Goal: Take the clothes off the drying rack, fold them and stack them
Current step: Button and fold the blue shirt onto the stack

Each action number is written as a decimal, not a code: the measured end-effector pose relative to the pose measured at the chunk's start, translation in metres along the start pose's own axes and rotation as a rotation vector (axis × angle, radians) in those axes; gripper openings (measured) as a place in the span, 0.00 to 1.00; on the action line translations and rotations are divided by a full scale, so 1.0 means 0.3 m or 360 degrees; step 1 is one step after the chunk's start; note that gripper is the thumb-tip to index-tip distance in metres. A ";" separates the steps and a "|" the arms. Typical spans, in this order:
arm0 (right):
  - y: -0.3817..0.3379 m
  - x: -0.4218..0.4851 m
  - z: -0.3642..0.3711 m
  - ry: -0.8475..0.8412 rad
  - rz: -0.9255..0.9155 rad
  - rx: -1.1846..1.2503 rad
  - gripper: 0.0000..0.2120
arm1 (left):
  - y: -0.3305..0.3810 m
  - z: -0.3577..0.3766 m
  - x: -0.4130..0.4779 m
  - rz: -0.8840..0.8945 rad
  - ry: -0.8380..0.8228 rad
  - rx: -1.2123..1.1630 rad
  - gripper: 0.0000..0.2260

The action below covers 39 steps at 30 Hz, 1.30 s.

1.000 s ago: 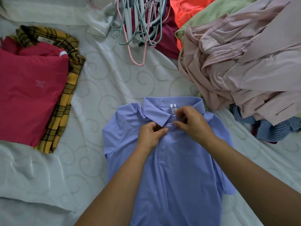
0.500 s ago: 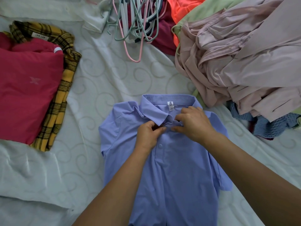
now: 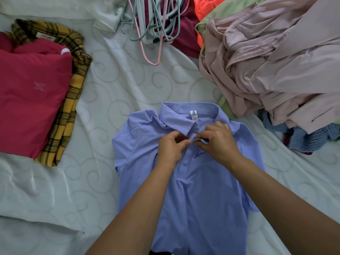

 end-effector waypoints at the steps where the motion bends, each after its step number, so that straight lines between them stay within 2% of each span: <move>1: 0.003 0.001 0.008 0.0001 0.0002 -0.0001 0.04 | 0.002 0.003 0.001 0.0001 0.0035 0.0045 0.04; 4: 0.008 0.004 0.025 0.0029 -0.0069 -0.0021 0.03 | 0.014 0.005 0.007 -0.0014 0.0086 0.0152 0.05; 8: 0.011 -0.002 0.035 0.0099 -0.0191 -0.0018 0.02 | 0.028 -0.006 0.013 -0.0070 -0.0009 0.0126 0.06; 12: 0.017 -0.008 0.040 0.0181 -0.0261 -0.0002 0.07 | 0.030 -0.015 0.023 -0.0116 -0.0075 0.0076 0.06; 18: 0.022 -0.002 0.045 0.0253 -0.0366 -0.0022 0.08 | 0.022 -0.010 0.019 -0.0099 -0.0124 0.0055 0.05; 24: 0.028 -0.002 0.049 0.0212 -0.0194 0.0073 0.11 | 0.016 -0.028 0.018 -0.0084 -0.0212 -0.0011 0.07; 28: 0.020 0.007 0.044 0.0131 0.0089 0.0310 0.11 | 0.015 -0.031 -0.005 -0.0044 -0.0282 -0.0102 0.09; 30: 0.011 0.009 0.042 0.0035 0.0305 0.0395 0.15 | 0.014 -0.016 -0.013 0.0005 -0.0179 -0.0003 0.05; 33: 0.002 0.019 0.046 -0.0047 0.0461 0.0455 0.21 | 0.024 -0.005 -0.021 0.0025 0.0002 0.0171 0.03; 37: 0.000 0.035 0.049 -0.0213 0.0501 0.0225 0.10 | 0.031 0.006 -0.039 0.0010 0.0148 0.0216 0.04; 39: 0.002 0.045 0.053 -0.0297 0.0503 0.0142 0.12 | 0.030 0.016 -0.044 -0.0016 0.0230 0.0224 0.05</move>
Point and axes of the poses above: each hand's wrist, its own x-axis towards the middle knuckle, its own z-axis out of the palm, y = z × x, the point moved 2 cm from there along x, towards the middle knuckle, and after that the axes turned 13 degrees about x, right-handed, at the moved point
